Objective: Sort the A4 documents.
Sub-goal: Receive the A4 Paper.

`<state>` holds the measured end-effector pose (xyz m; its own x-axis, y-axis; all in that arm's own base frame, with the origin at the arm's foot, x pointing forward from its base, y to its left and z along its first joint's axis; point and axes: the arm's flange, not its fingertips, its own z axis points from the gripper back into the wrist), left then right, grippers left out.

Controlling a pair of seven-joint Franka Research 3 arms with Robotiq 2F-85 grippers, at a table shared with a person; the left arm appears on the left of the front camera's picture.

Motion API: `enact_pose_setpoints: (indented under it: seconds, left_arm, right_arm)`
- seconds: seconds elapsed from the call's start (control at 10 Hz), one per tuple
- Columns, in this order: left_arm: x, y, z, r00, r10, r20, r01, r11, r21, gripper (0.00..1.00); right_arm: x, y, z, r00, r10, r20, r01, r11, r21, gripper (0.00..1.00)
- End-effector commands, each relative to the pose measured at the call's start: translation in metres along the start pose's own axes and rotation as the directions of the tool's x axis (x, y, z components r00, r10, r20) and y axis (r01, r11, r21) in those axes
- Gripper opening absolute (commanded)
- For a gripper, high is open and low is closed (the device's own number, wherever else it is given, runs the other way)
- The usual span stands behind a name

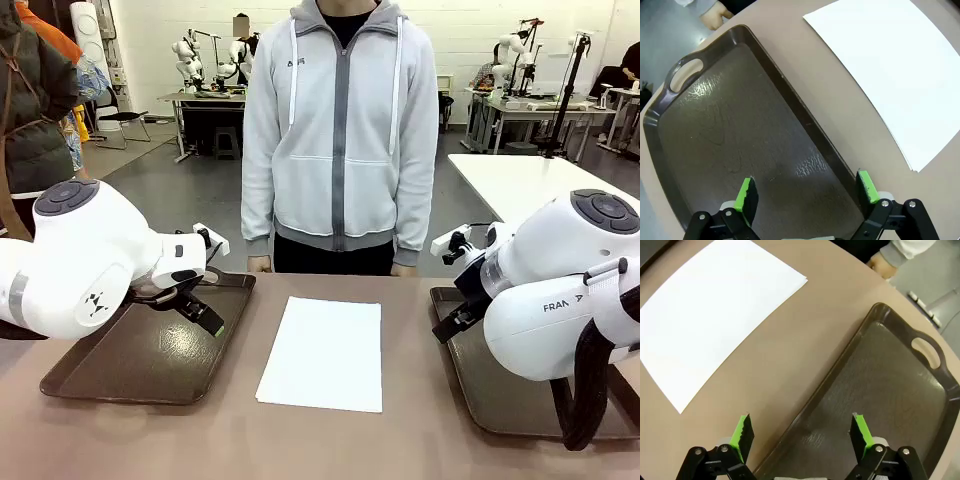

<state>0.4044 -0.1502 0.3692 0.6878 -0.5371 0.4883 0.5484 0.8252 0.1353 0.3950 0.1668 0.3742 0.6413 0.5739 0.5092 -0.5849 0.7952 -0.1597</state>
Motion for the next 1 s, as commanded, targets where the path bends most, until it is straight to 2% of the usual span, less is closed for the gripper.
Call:
enact_pose_setpoints:
  seconds: [0.0,0.9]
  left_arm:
    - [0.0005,0.0,0.0026,1.0,-0.001,0.005,0.001,1.0,0.001,1.0]
    - [0.0005,0.0,0.0026,1.0,-0.001,0.005,0.001,1.0,0.001,1.0]
  right_arm:
    - [0.0,0.0002,0.0,1.0,0.0,0.0,0.0,1.0,0.0,1.0]
    - [0.0,0.0002,0.0,1.0,0.0,0.0,0.0,1.0,0.0,1.0]
